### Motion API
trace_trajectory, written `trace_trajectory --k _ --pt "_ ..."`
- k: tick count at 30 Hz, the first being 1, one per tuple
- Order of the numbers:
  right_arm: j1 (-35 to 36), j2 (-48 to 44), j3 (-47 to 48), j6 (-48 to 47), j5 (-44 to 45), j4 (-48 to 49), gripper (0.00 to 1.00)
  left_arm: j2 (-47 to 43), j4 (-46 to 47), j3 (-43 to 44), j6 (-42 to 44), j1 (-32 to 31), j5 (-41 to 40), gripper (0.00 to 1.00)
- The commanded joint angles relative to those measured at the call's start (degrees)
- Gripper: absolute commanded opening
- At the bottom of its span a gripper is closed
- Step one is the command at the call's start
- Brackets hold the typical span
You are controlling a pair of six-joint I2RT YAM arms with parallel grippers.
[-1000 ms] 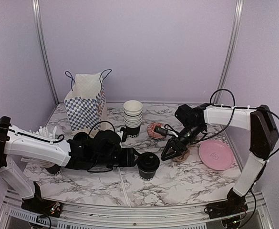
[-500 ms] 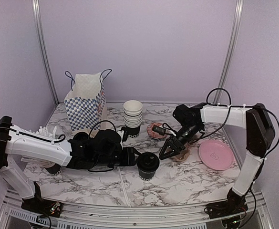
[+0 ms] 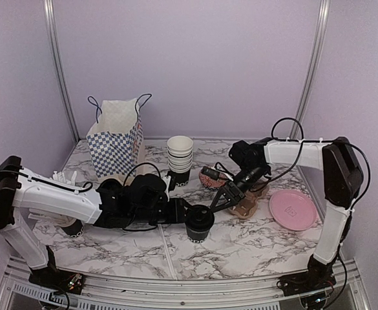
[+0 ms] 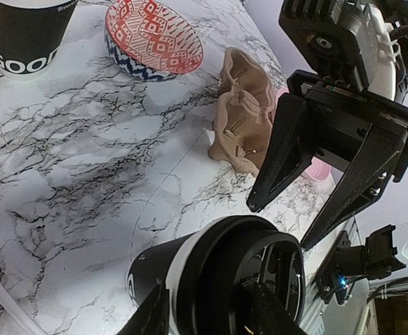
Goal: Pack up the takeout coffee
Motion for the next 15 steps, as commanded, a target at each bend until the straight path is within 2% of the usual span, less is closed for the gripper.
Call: trace_trajectory --k 1,15 --pt "0.5 2.9 2.2 0.9 -0.7 0.5 0.4 2.8 -1.6 0.2 -0.5 1.0 2.3 0.39" --pt "0.4 9.9 4.3 4.4 1.7 2.8 0.32 7.9 1.7 -4.1 -5.3 5.0 10.8 0.31"
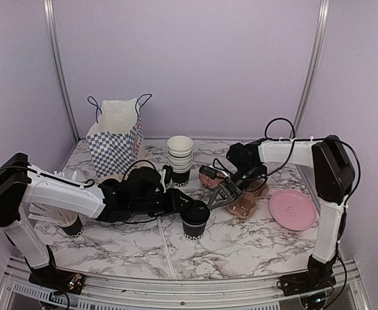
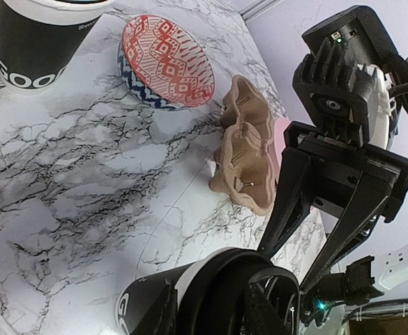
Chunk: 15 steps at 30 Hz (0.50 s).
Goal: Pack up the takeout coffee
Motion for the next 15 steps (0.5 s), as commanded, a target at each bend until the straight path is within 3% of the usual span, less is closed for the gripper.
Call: trace_trajectory --k 1,15 --pt "0.9 4.9 1.0 2.1 7.5 4.9 0.31 5.3 -5.6 -3.5 -1.7 0.0 5.5 0.3" --pt "3.0 4.3 -1.1 2.6 10.8 6.0 0.31 5.4 -5.2 -7.5 -4.6 -1.4 8.6 0.27"
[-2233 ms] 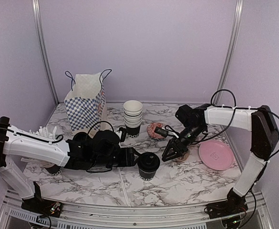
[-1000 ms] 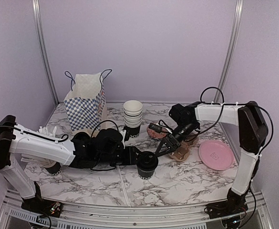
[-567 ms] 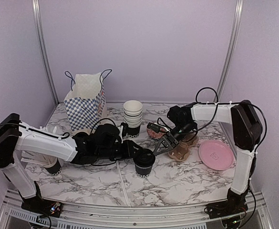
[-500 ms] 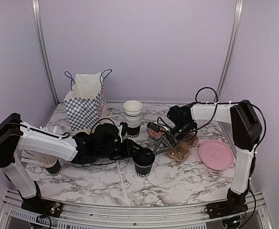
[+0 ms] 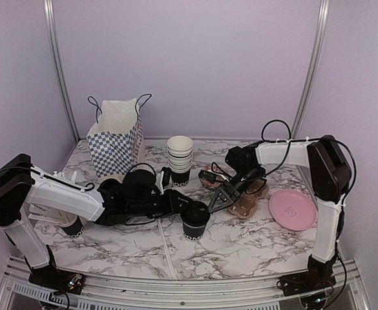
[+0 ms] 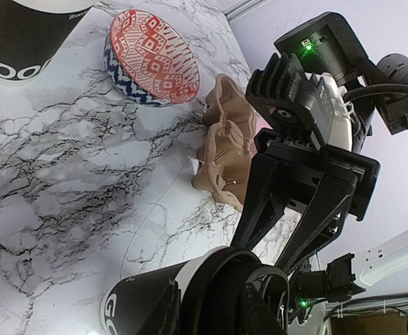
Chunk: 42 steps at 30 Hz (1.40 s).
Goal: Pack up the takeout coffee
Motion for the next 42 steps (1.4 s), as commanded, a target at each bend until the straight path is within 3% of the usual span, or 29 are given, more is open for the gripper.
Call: trace_trajectory --k 1,10,18,25,31,42 --pt "3.3 2.1 -1.5 1.0 10.2 6.9 0.31 5.0 -12.1 -4.1 -2.1 -2.9 4.8 0.27" --pt "0.7 -2.0 -0.7 0.0 12.6 6.4 0.3 0.0 -17.4 -0.4 1.1 -5.6 0.5 0.28" --pt "-0.1 -4.6 1.4 -2.2 11.1 4.3 0.34 -5.3 -21.1 1.5 2.1 -6.6 -6.2 0.49" --pt "-0.2 -6.5 1.1 -2.3 11.2 4.3 0.38 -9.3 -22.8 1.6 2.5 -6.7 -9.9 0.57" --pt "-0.2 -8.3 0.9 -2.5 11.5 3.5 0.43 -11.8 -23.7 -0.7 -0.8 -6.8 -10.7 0.56" --pt "-0.2 -9.7 -1.2 -3.1 11.8 3.3 0.45 -12.6 -19.3 0.0 2.6 -8.5 -9.8 0.56"
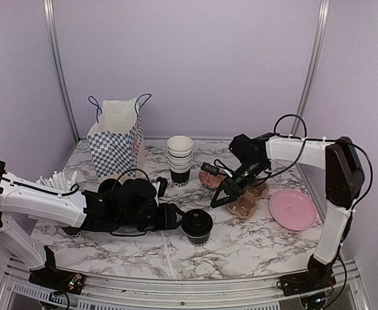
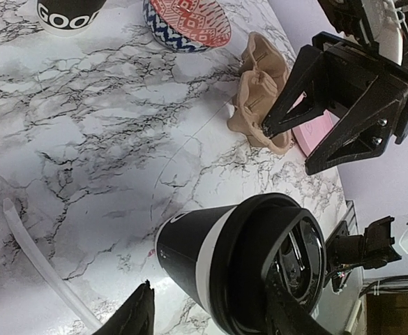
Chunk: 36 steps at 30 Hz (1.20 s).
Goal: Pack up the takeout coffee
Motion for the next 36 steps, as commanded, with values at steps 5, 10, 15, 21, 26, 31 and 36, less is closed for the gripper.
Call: trace_trajectory --k 5,10,15,21,26,31,36 --pt "-0.2 -2.6 -2.2 -1.2 0.4 0.3 0.47 -3.1 1.3 -0.5 0.4 -1.2 -1.4 0.59" --pt "-0.2 -2.2 -3.4 -1.7 -1.6 0.5 0.47 -4.6 1.2 -0.8 -0.5 -2.0 -3.1 0.62" --pt "-0.2 -2.3 -3.8 -1.8 -2.4 0.8 0.47 -3.4 -0.4 -0.7 -3.1 -2.1 -3.9 0.53" --pt "-0.2 -2.6 -4.3 -1.4 -2.4 1.2 0.47 -0.2 2.4 -0.3 -5.0 -2.0 -1.5 0.46" --pt "-0.2 -2.6 -4.7 -1.2 -2.7 1.2 0.47 2.1 2.7 1.3 -5.0 -2.1 0.6 0.41" --pt "0.0 -2.5 -4.9 -1.0 -3.0 1.5 0.47 3.2 3.1 2.2 -4.7 -2.0 1.5 0.37" --pt "0.7 -2.3 -5.0 -1.0 -3.3 1.6 0.46 4.4 3.6 2.9 -4.2 -2.0 2.4 0.35"
